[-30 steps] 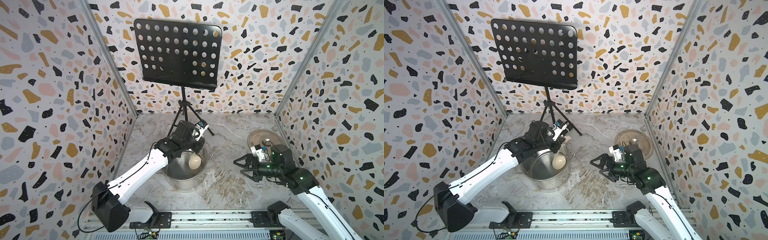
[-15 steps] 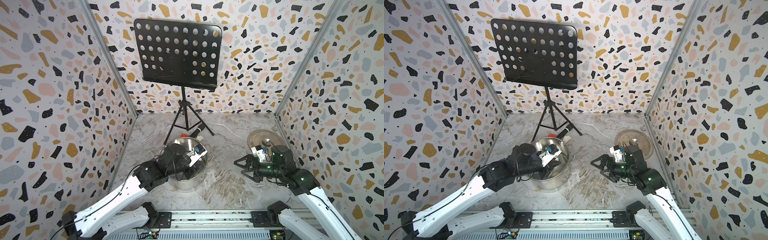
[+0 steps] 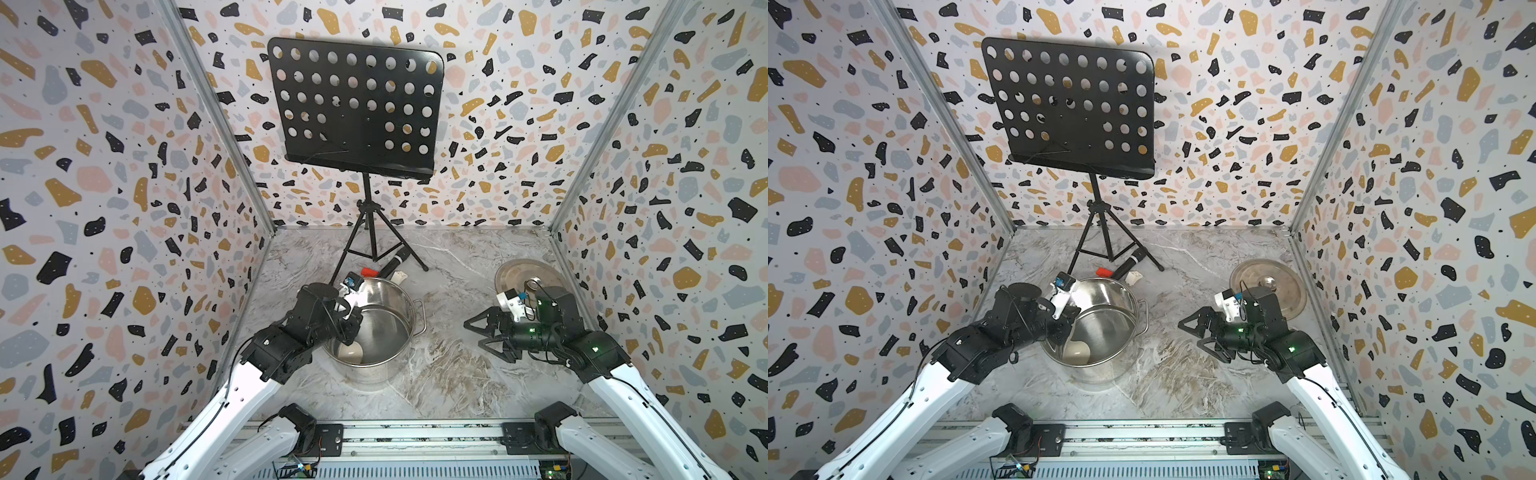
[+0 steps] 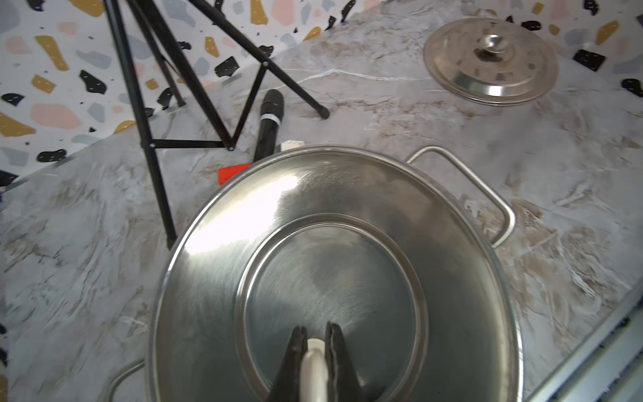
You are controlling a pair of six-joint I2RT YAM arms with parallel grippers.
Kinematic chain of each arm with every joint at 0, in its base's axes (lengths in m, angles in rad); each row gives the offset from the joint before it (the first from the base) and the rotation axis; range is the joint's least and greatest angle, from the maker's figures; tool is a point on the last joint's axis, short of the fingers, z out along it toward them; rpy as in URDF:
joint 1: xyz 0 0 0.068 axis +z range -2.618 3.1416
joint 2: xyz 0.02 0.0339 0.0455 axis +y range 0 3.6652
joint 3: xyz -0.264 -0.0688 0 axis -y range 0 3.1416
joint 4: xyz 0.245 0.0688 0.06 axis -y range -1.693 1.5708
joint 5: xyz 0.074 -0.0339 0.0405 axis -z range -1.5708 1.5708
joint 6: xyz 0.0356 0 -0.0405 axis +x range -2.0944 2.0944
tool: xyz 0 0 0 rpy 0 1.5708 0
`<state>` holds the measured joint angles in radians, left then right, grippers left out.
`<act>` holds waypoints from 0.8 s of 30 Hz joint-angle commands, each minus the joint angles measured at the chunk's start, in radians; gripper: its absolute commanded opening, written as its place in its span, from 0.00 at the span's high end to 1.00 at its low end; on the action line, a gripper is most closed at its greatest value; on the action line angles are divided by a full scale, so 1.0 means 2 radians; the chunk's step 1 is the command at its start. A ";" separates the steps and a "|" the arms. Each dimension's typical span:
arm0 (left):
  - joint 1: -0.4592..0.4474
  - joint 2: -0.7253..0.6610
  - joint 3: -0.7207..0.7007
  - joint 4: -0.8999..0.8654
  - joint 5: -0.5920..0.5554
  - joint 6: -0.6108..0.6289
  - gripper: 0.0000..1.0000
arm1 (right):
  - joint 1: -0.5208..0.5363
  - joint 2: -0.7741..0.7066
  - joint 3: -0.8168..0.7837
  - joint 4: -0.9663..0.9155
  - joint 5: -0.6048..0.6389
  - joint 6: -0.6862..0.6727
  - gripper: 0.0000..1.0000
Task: Stir the soup with a spoon
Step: Stir the soup in the pan with a stick.
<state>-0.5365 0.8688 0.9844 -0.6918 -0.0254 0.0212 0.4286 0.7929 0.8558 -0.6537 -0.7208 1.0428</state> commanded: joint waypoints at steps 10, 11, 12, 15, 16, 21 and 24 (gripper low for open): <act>0.041 0.137 0.084 0.116 -0.028 0.038 1.00 | 0.002 -0.007 0.019 -0.004 -0.014 -0.011 0.00; 0.041 0.142 0.084 0.130 -0.005 0.037 1.00 | 0.002 -0.010 0.019 -0.006 -0.013 -0.011 0.00; 0.041 0.146 0.082 0.146 0.017 0.035 1.00 | 0.002 -0.012 0.018 -0.007 -0.011 -0.010 0.00; 0.038 0.156 0.079 0.183 0.083 0.024 1.00 | 0.002 -0.018 0.014 -0.008 -0.006 -0.006 0.00; 0.035 0.160 0.079 0.191 0.095 0.018 1.00 | 0.002 -0.020 0.013 -0.008 -0.005 -0.005 0.00; -0.010 0.173 0.080 0.203 0.126 0.031 1.00 | 0.002 -0.021 0.014 -0.008 -0.002 -0.005 0.00; -0.032 0.167 0.068 0.204 0.156 0.044 1.00 | 0.002 -0.020 0.016 -0.008 -0.001 -0.005 0.00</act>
<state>-0.5709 1.2186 1.1133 -0.3542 0.1829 0.0765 0.4286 0.7620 0.8558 -0.6594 -0.7288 1.0389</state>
